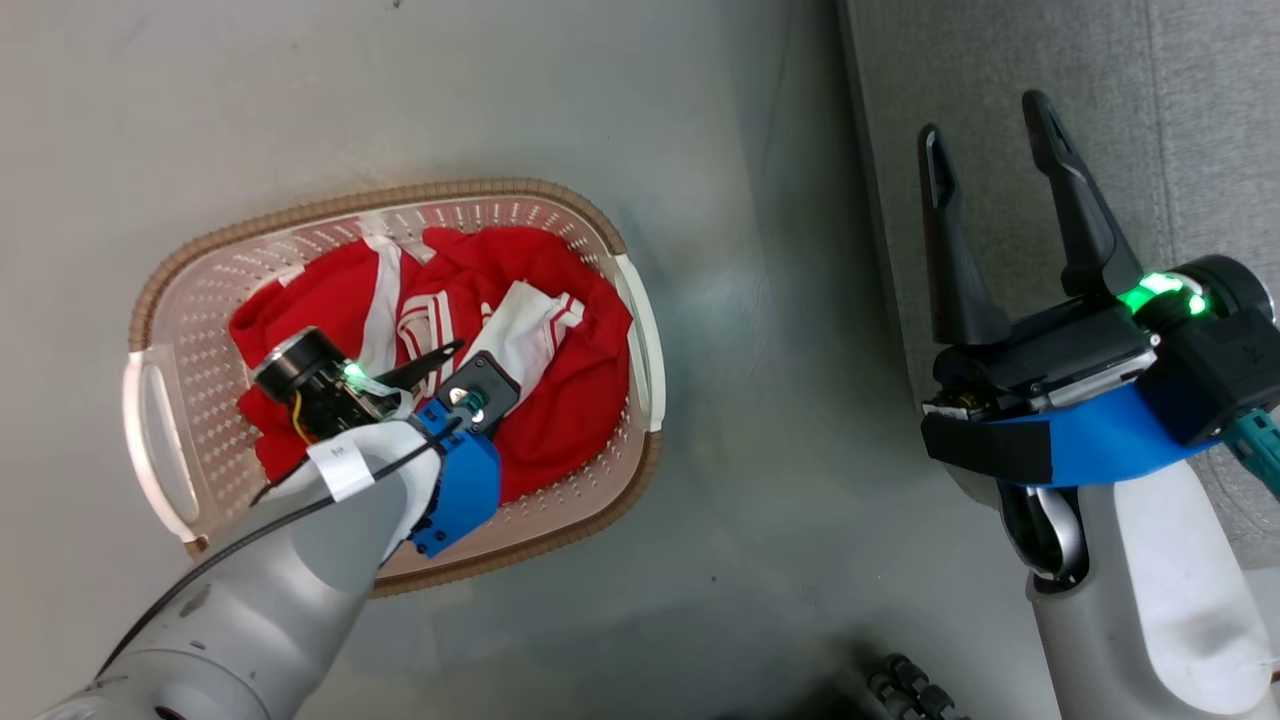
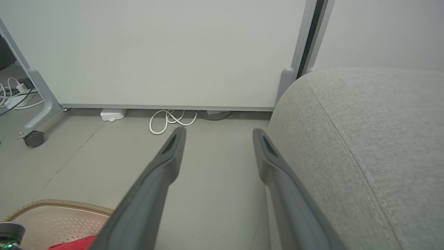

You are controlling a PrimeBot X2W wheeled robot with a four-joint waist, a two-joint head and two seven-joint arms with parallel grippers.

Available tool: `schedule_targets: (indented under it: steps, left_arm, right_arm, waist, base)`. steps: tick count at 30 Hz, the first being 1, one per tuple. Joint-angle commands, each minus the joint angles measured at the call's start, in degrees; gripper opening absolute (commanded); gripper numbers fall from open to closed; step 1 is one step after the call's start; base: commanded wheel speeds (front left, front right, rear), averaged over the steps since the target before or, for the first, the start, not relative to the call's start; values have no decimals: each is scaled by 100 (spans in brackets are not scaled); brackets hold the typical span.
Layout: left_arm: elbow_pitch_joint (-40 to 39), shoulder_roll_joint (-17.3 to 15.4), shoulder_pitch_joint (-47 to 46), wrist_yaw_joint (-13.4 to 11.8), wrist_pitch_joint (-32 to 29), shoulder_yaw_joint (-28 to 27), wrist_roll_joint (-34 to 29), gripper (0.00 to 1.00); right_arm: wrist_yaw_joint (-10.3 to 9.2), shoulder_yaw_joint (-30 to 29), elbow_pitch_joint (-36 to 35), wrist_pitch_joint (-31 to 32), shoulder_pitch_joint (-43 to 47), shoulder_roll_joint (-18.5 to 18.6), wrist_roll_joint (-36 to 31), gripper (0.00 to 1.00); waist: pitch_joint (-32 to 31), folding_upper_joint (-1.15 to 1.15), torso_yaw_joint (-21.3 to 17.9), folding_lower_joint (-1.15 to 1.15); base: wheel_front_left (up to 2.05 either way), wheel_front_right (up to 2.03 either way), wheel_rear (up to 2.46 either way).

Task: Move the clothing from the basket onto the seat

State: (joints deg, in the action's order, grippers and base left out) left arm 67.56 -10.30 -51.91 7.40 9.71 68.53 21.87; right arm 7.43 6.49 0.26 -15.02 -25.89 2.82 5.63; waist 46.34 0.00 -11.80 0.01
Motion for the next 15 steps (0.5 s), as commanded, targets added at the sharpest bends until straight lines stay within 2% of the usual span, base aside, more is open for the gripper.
schedule_targets:
  steps: [1,15]
  left_arm:
    - [52,-87,-158,6,-90,84,157,100]
    - [-77,-316,-362,6,-965,351,1410,100]
  right_arm:
    - [11,9,-49,-24,-141,12,7,100]
    - [11,39,-195,-23,-271,12,36,100]
  waist:
    - [182,0,-35,-1]
    - [716,0,-93,-1]
  base:
    - [0,0,0]
    - [0,0,0]
